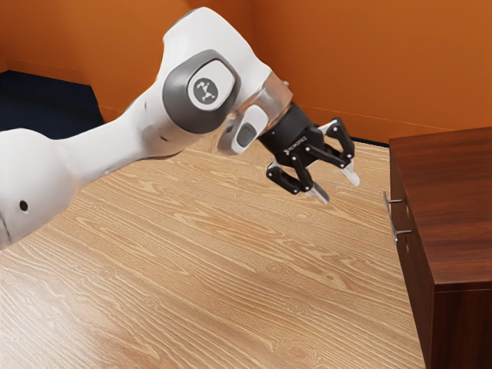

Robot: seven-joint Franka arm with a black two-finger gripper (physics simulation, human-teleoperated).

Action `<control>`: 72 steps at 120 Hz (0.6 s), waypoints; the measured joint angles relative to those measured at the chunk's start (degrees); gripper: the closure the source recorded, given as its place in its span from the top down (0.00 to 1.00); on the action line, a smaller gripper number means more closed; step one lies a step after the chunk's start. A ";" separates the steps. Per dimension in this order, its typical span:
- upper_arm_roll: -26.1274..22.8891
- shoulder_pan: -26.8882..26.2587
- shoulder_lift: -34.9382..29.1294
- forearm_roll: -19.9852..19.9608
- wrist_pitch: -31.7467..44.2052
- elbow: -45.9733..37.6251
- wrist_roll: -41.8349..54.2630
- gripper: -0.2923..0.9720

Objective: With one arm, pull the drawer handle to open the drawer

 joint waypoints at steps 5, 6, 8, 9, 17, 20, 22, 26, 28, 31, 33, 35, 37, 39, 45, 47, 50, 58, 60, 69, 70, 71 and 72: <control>-0.31 -0.17 0.64 -0.10 0.82 0.42 1.50 0.48; -0.36 -0.22 0.78 -0.11 0.98 0.53 1.79 0.48; -0.44 -0.35 1.11 -0.15 1.29 0.79 2.36 0.47; -0.47 -0.42 1.24 -0.16 1.44 0.92 2.63 0.47; -0.65 -1.01 2.50 -0.33 2.47 1.81 4.71 0.45; -0.77 -1.10 2.88 -0.39 2.81 2.00 5.42 0.45; -0.91 -1.14 3.07 -0.43 3.03 2.08 5.87 0.44; -1.28 -1.20 3.35 -0.51 3.43 2.19 6.73 0.44; -1.41 -1.24 3.44 -0.55 3.61 2.22 7.14 0.43; -1.59 -1.30 3.66 -0.63 3.89 2.26 7.72 0.43; -1.68 -1.34 3.83 -0.68 4.06 2.27 8.09 0.43; -1.75 -1.43 4.00 -0.72 4.22 2.28 8.45 0.42; -1.80 -1.51 4.14 -0.75 4.38 2.29 8.80 0.42; -1.84 -1.57 4.25 -0.80 4.54 2.30 9.14 0.42; -1.92 -1.68 4.69 -1.04 4.93 2.27 10.11 0.41; -1.94 -1.73 4.88 -1.13 5.04 2.27 10.41 0.41; -1.95 -1.88 5.17 -1.26 5.20 2.25 10.85 0.41; -1.97 -2.14 5.71 -1.81 5.54 2.23 11.95 0.40; -1.97 -2.22 5.90 -1.92 5.62 2.23 12.20 0.40; -1.93 -2.52 7.07 -2.43 6.02 2.17 13.27 0.39; -1.92 -2.54 7.20 -2.49 6.06 2.15 13.38 0.39; -1.92 -2.56 7.33 -2.54 6.11 2.14 13.49 0.39; -1.91 -2.58 7.43 -2.58 6.16 2.12 13.60 0.39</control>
